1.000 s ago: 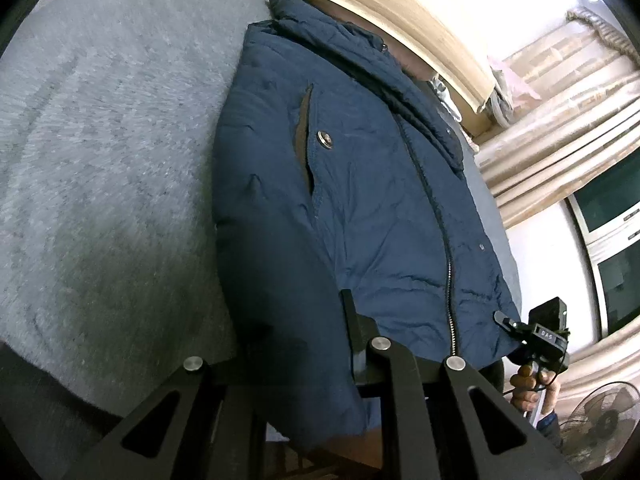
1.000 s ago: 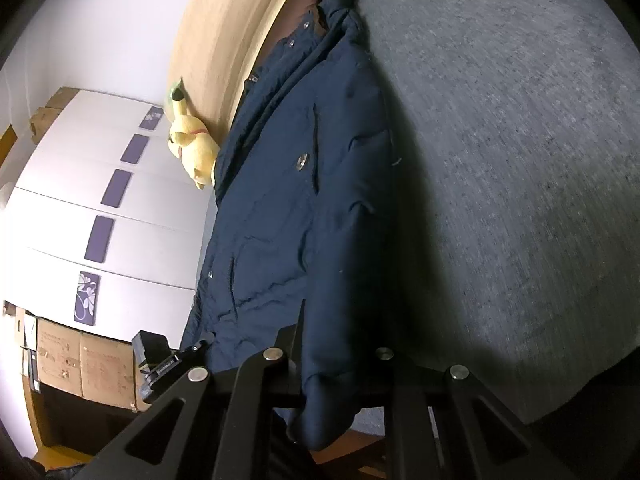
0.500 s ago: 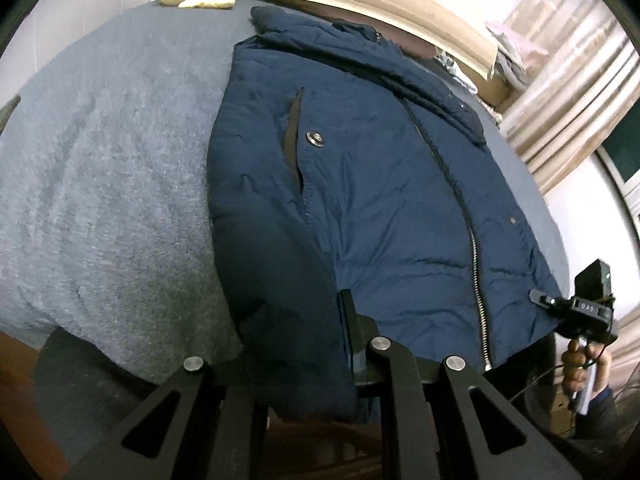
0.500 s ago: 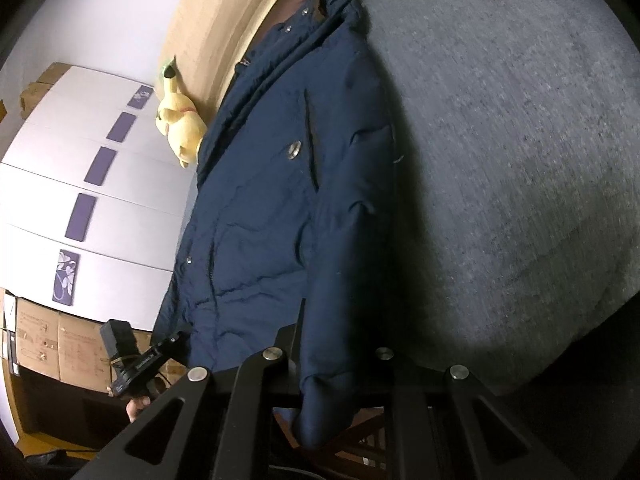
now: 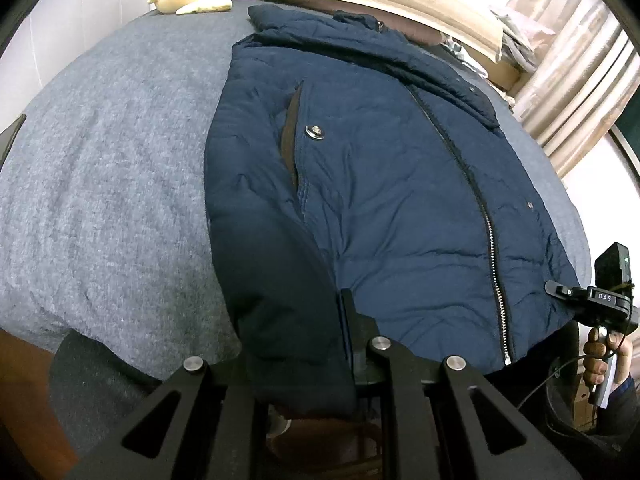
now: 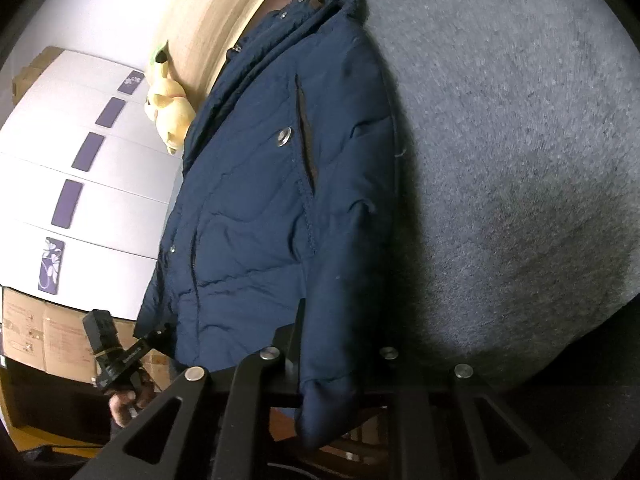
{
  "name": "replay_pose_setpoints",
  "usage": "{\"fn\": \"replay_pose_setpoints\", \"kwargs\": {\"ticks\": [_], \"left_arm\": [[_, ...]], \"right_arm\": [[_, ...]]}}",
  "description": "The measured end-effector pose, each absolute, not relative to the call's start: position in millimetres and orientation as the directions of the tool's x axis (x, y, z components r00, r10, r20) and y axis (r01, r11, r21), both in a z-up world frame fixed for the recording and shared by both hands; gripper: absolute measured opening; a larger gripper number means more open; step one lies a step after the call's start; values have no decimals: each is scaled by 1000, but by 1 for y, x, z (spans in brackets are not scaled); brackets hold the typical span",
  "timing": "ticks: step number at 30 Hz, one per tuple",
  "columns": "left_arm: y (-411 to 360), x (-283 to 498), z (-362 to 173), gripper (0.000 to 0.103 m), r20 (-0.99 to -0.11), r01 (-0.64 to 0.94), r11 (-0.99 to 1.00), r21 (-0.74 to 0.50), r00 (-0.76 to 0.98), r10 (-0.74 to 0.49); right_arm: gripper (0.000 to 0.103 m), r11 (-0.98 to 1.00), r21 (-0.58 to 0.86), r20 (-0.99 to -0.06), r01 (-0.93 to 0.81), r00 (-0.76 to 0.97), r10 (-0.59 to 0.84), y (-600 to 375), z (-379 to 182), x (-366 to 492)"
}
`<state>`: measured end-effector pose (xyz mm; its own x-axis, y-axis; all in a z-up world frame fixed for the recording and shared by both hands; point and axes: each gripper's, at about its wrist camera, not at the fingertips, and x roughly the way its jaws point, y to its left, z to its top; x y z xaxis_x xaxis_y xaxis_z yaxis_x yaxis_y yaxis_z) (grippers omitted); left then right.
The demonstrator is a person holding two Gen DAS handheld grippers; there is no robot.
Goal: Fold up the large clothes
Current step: 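Lift the held hem off the bed with both grippers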
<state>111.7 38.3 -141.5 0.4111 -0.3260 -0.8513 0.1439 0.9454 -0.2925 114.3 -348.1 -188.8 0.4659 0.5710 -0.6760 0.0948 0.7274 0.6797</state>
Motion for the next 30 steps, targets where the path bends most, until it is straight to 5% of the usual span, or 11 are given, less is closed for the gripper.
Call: {"fn": "replay_pose_setpoints", "kwargs": {"ticks": [30], "left_arm": [[55,59,-105,12,-825,242,937,-252,453,-339]], "right_arm": [[13,781,625,-689,-11,463,557,-351,-139,85]]}}
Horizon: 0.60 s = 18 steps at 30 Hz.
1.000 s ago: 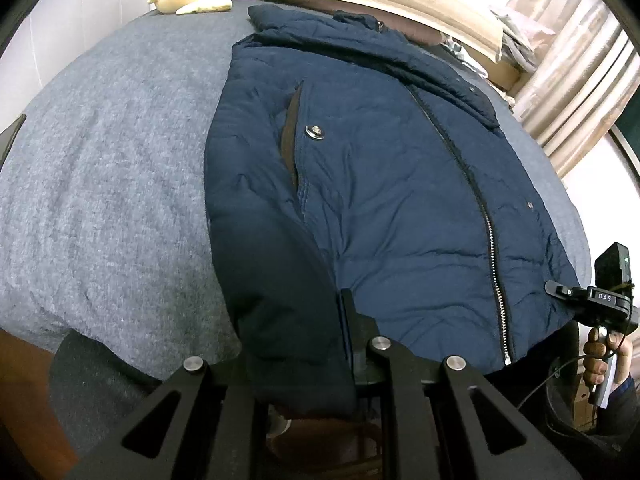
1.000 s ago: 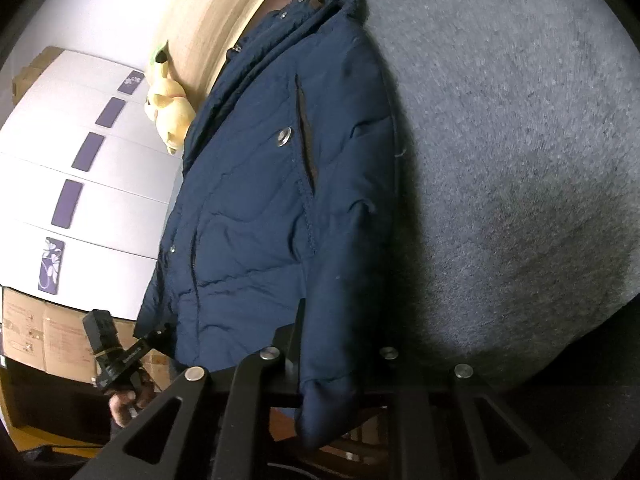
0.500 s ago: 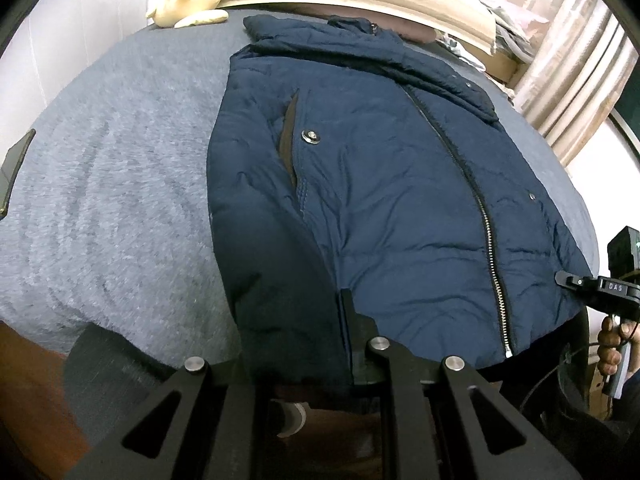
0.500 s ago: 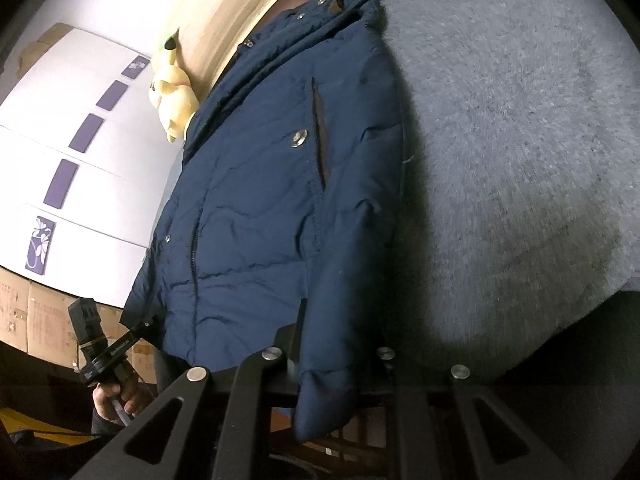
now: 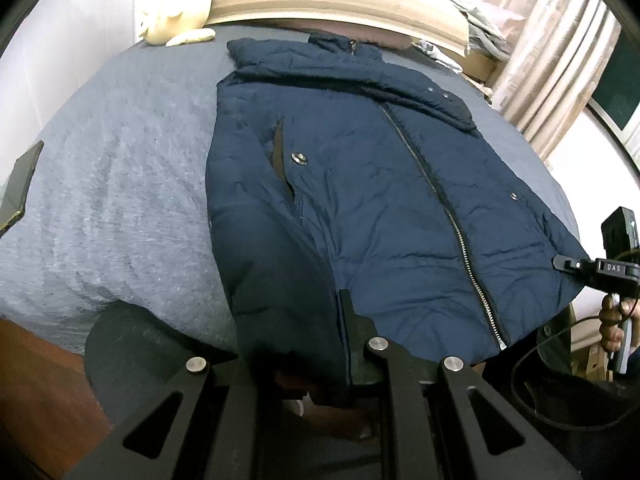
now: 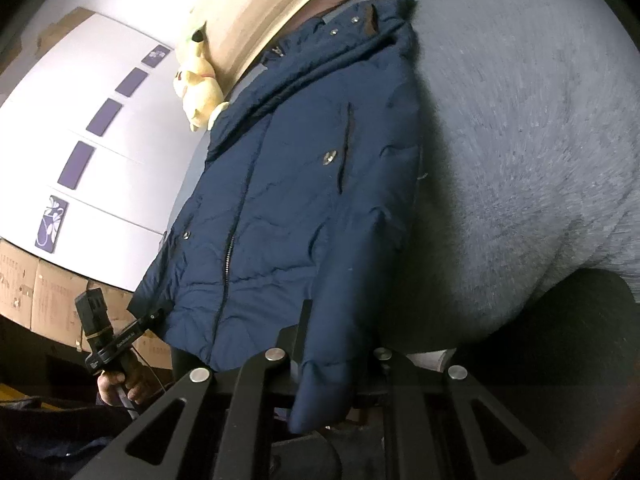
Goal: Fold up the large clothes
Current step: 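Lift the held hem off the bed with both grippers, then carry the held hem over the jacket body toward the collar with both grippers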
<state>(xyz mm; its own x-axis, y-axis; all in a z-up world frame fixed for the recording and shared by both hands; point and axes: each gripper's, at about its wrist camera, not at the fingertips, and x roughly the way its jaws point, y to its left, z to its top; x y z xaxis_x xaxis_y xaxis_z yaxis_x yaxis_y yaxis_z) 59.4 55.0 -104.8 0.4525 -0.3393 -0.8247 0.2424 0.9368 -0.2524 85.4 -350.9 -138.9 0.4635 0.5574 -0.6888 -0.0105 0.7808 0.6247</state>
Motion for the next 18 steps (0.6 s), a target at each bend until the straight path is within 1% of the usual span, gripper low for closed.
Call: {"fn": "replay_pose_setpoints", "kwargs": {"ticks": [9,18], "left_arm": [[58,48,-88,12,-810,257,929,-266,464,-360],[70,45,-53,12,-760,264,921,-286,523,-386]], "right_arm": [[13,790,612,-683,-38,479,551,-356,-121,89],[12,785,615,-653,-73,511,559,-362,-103,94]]}}
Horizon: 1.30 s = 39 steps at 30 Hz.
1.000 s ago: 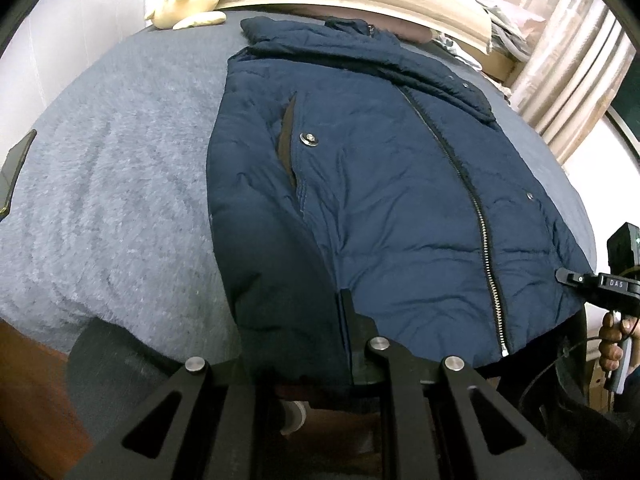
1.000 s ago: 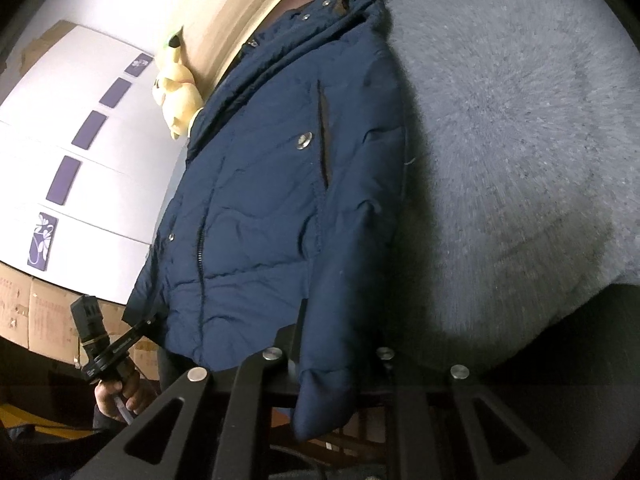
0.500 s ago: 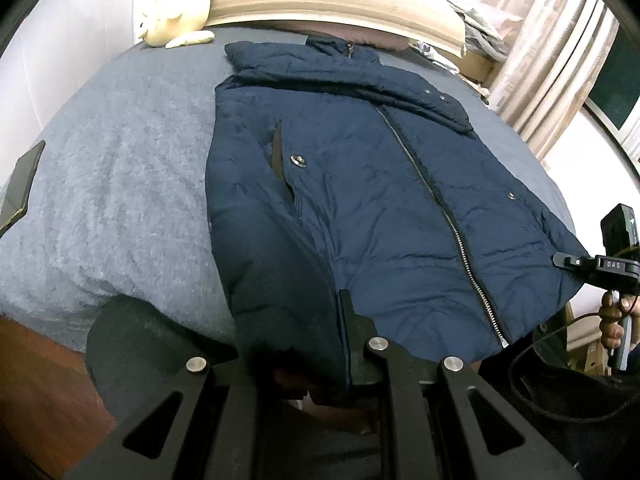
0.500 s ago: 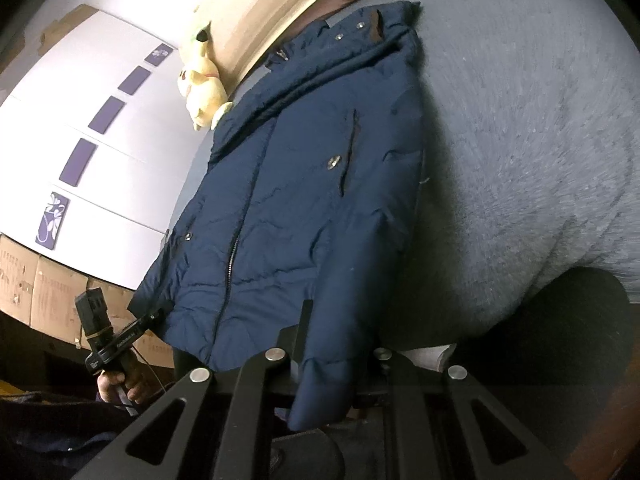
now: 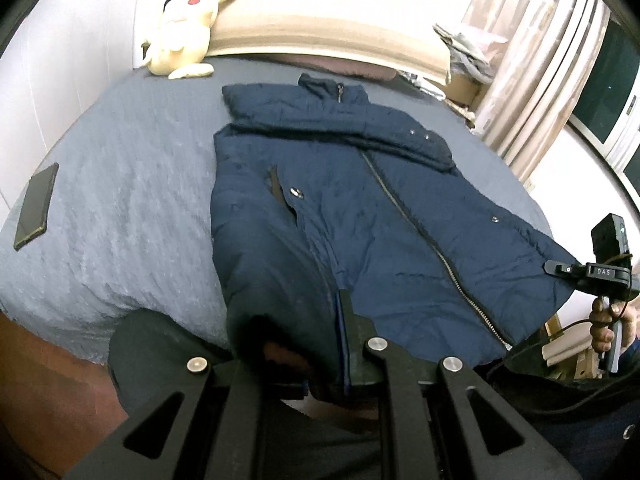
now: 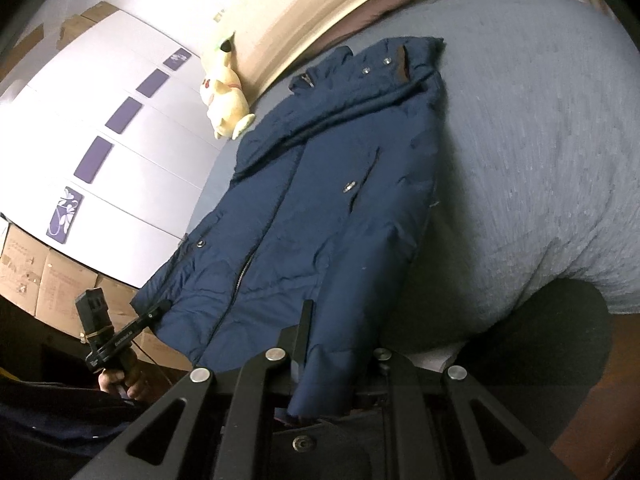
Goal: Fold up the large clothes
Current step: 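Carry the held hem over the jacket body toward the collar with both grippers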
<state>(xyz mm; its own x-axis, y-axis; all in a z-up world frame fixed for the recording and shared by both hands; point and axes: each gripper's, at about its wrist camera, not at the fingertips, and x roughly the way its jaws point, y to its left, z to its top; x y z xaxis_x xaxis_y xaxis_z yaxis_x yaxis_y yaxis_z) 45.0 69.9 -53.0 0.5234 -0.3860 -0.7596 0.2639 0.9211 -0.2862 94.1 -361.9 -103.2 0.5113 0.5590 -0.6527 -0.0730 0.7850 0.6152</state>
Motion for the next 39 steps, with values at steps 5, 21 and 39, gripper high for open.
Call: {"fn": "replay_pose_setpoints", "kwargs": {"ticks": [5,21,39], "left_arm": [[71,52,-42,11,-733,272,914,-302,547,-405],[65,80,-26,11,-691,228,920,-319,608,-390],[61,121,-15,11,-682,115,941,-319,661,-312]], "right_arm": [[12,771,630,-619,-93,539,571,-366,-96,97],[12,744,652,-523,-146,623,581,-366,-64,114],[12,702,707,-418,-89,748,516,-376,-52,139]]}}
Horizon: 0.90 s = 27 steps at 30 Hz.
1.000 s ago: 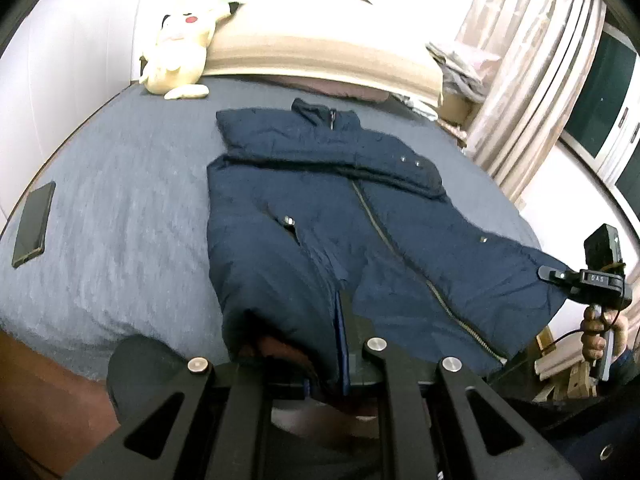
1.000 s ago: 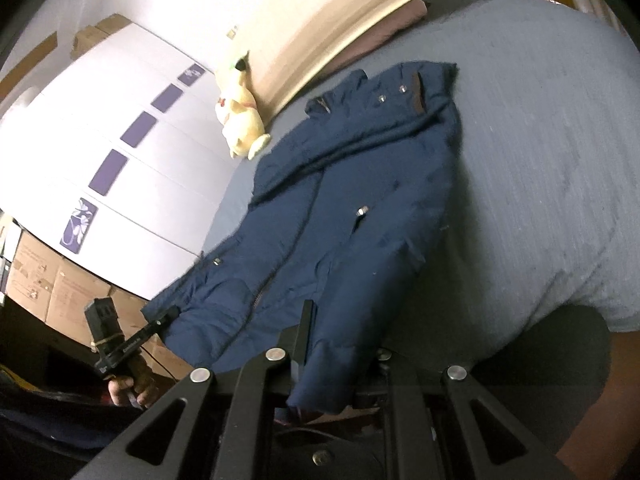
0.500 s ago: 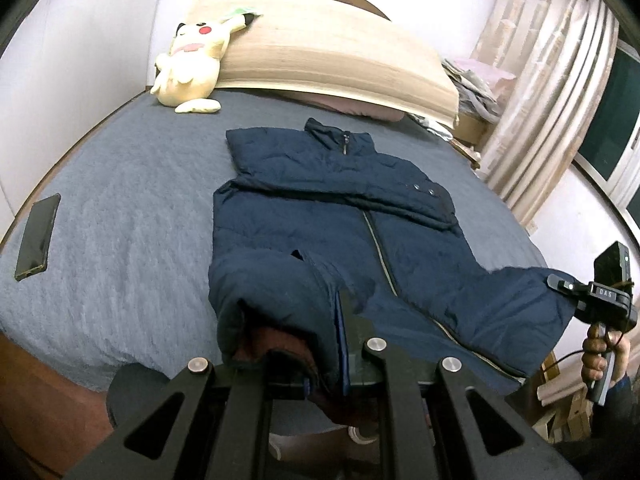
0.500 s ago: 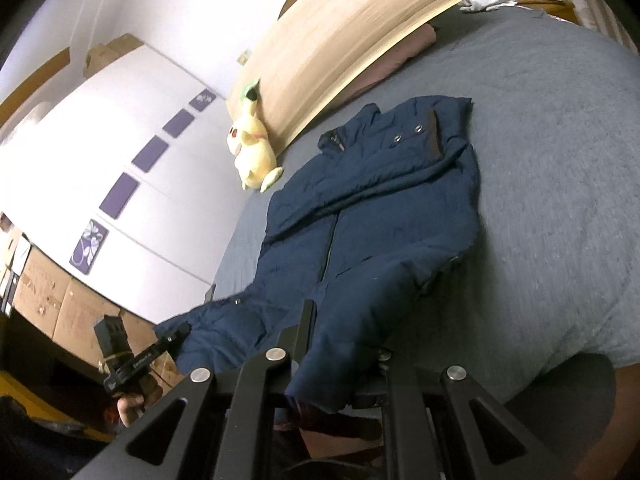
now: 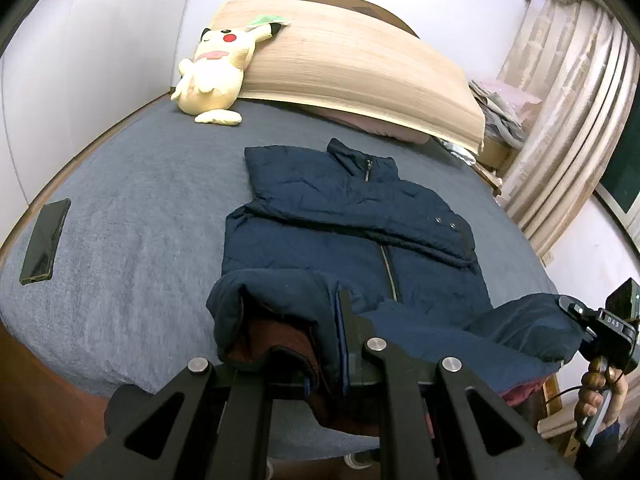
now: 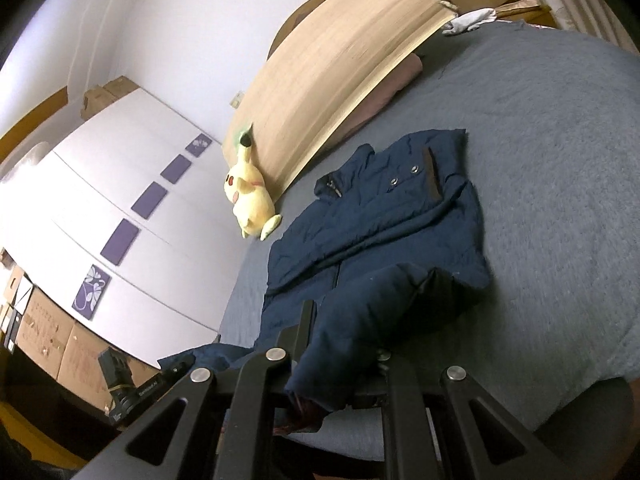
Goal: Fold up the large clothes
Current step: 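Carry the held hem over the jacket body toward the collar with both grippers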
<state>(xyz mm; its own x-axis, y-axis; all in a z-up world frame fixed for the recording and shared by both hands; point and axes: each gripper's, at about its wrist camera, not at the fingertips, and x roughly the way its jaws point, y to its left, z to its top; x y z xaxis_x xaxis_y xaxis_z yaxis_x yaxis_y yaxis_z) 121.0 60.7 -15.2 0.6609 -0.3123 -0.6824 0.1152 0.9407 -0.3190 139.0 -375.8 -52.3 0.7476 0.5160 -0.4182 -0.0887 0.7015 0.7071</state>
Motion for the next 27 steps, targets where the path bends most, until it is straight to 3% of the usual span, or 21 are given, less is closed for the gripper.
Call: {"fn": "replay_pose_setpoints", "kwargs": {"ticks": [27], "left_arm": [[56,173,-14,11,-694,80,954,-288,670,-265]], "right_arm": [[12,725,686,-417,-60,784,460,-368,-37,190]]}}
